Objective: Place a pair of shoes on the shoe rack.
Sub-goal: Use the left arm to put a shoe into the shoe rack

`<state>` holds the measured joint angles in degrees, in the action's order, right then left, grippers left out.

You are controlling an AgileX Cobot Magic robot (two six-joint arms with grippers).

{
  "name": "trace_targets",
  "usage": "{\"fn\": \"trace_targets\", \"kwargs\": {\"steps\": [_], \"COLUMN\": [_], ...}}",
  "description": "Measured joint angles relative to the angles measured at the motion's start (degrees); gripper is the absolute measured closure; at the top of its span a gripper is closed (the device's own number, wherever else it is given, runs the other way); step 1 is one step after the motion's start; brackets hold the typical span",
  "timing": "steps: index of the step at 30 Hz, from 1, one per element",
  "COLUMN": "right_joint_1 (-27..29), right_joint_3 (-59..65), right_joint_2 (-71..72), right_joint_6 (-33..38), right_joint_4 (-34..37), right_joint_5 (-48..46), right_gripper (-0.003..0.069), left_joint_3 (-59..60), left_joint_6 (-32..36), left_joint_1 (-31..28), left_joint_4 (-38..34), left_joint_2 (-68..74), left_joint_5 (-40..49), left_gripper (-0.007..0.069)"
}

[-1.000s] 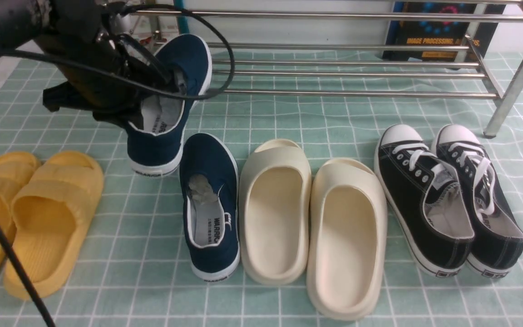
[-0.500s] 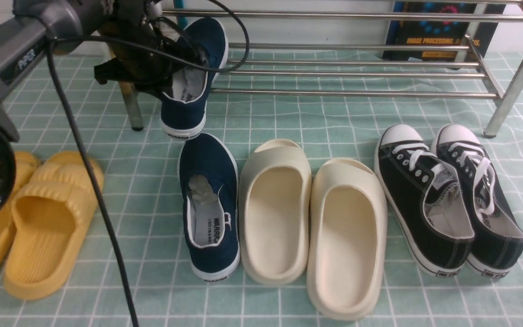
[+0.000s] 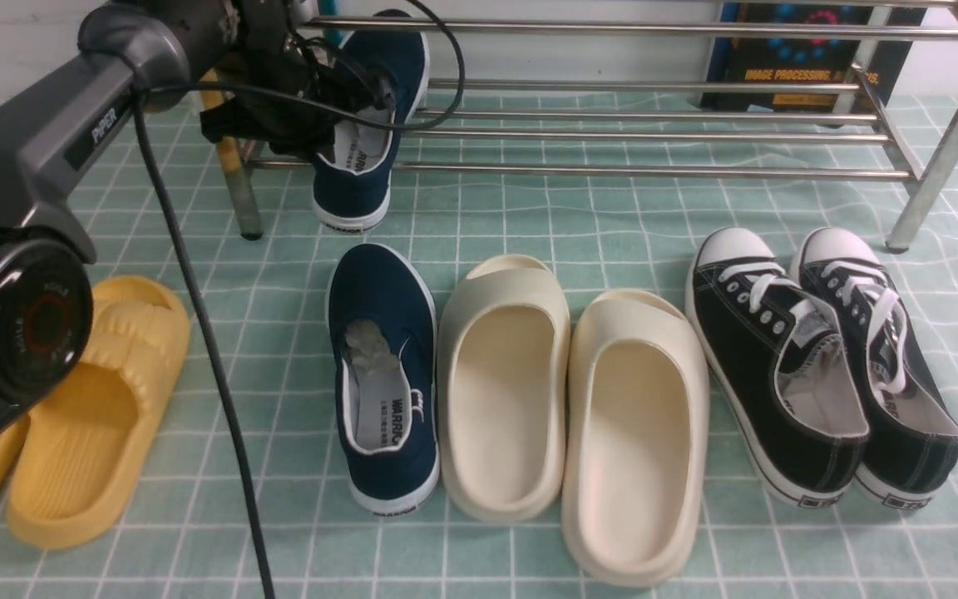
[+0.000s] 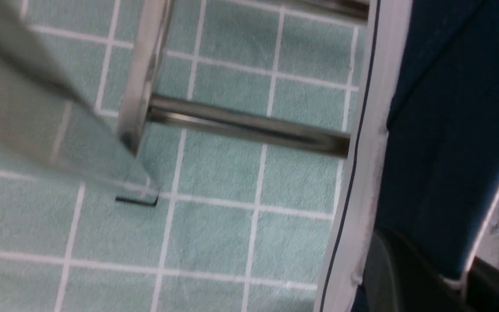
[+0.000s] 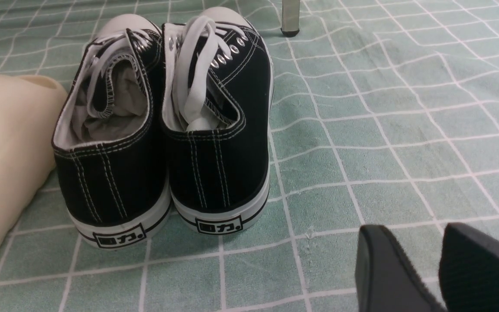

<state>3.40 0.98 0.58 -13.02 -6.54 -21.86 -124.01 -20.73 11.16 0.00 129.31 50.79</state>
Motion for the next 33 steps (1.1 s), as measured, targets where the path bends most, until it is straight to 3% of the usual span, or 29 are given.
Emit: {"fn": "trace_targets", "kwargs": {"steps": [13, 19, 26, 33], "right_joint_1": [0.00, 0.00, 0.00, 0.00], "right_joint_3": [0.00, 0.00, 0.00, 0.00], "right_joint_2": [0.00, 0.00, 0.00, 0.00], "right_joint_6": [0.00, 0.00, 0.00, 0.95], "right_joint_4": [0.00, 0.00, 0.00, 0.00], "right_joint_5": [0.00, 0.00, 0.00, 0.00], "right_gripper": [0.0419, 0.0419, 0.0419, 0.0419], "left_joint_3": [-0.06, -0.11, -0.70, -0.70], "left_joint_6": [0.00, 0.00, -0.44, -0.79], "left_joint_1": [0.00, 0.00, 0.00, 0.00], "left_joint_4": [0.00, 0.00, 0.62, 4.27], "left_joint_2": [0.00, 0.00, -0.68, -5.80], "left_joint_5": [-0.95, -1.30, -1.81, 5.59], "left_gripper": [0.0604, 0.0536, 0.0359, 0.0352]}}
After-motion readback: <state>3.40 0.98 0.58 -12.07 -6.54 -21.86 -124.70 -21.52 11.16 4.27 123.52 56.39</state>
